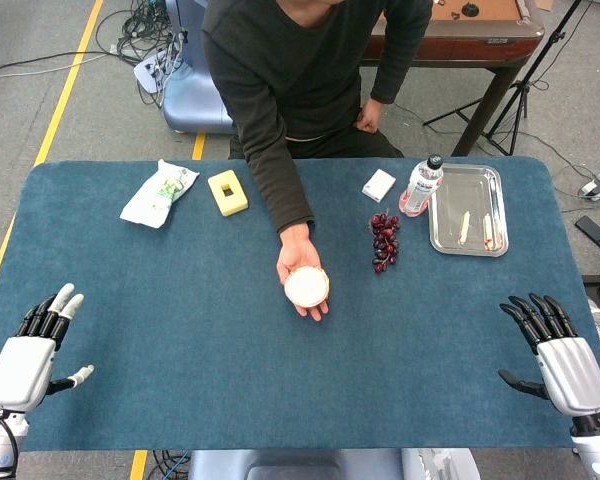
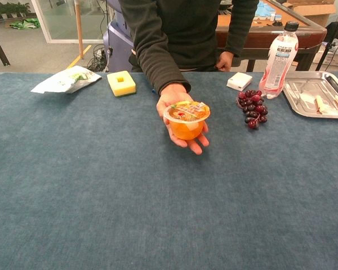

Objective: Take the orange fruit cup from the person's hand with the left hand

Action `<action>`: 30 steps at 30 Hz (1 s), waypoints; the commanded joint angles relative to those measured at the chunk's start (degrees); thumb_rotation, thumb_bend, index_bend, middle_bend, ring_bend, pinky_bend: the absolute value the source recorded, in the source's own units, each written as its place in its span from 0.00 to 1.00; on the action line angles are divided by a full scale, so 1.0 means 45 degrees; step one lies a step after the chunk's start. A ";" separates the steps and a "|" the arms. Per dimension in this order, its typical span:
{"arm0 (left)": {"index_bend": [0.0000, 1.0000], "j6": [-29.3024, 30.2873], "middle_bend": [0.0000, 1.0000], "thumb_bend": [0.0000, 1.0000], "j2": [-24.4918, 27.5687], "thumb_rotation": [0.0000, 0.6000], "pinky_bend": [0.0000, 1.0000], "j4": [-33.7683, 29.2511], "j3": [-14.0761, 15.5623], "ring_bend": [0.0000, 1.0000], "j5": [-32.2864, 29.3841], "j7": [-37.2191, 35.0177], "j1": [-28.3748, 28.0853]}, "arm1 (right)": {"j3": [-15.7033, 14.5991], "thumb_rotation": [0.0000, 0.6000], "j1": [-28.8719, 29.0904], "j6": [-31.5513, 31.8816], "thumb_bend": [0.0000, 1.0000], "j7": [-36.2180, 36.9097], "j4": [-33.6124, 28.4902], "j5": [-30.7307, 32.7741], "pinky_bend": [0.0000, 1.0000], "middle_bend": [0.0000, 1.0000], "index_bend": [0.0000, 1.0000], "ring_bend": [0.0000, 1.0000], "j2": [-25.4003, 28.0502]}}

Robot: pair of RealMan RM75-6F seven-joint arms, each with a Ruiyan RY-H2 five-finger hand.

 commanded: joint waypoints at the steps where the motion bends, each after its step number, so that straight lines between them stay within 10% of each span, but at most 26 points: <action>1: 0.00 0.0001 0.00 0.12 -0.0005 1.00 0.08 0.0000 -0.0002 0.00 -0.0008 0.0001 0.0003 | -0.0012 1.00 -0.0004 -0.0014 0.05 0.0017 0.0006 0.0009 0.06 0.11 0.15 0.00 -0.0003; 15: 0.00 -0.1060 0.00 0.12 0.0275 1.00 0.08 0.0635 -0.0277 0.00 0.0177 -0.1517 -0.0900 | 0.0058 1.00 -0.0065 0.0271 0.05 -0.0013 -0.0018 -0.0112 0.06 0.11 0.15 0.00 0.0059; 30: 0.00 -0.4209 0.00 0.12 0.0528 1.00 0.07 0.1714 -0.0988 0.00 0.2706 -0.4886 -0.5215 | 0.0064 1.00 -0.0078 0.0202 0.05 -0.0462 -0.0389 -0.0068 0.06 0.11 0.15 0.00 0.0260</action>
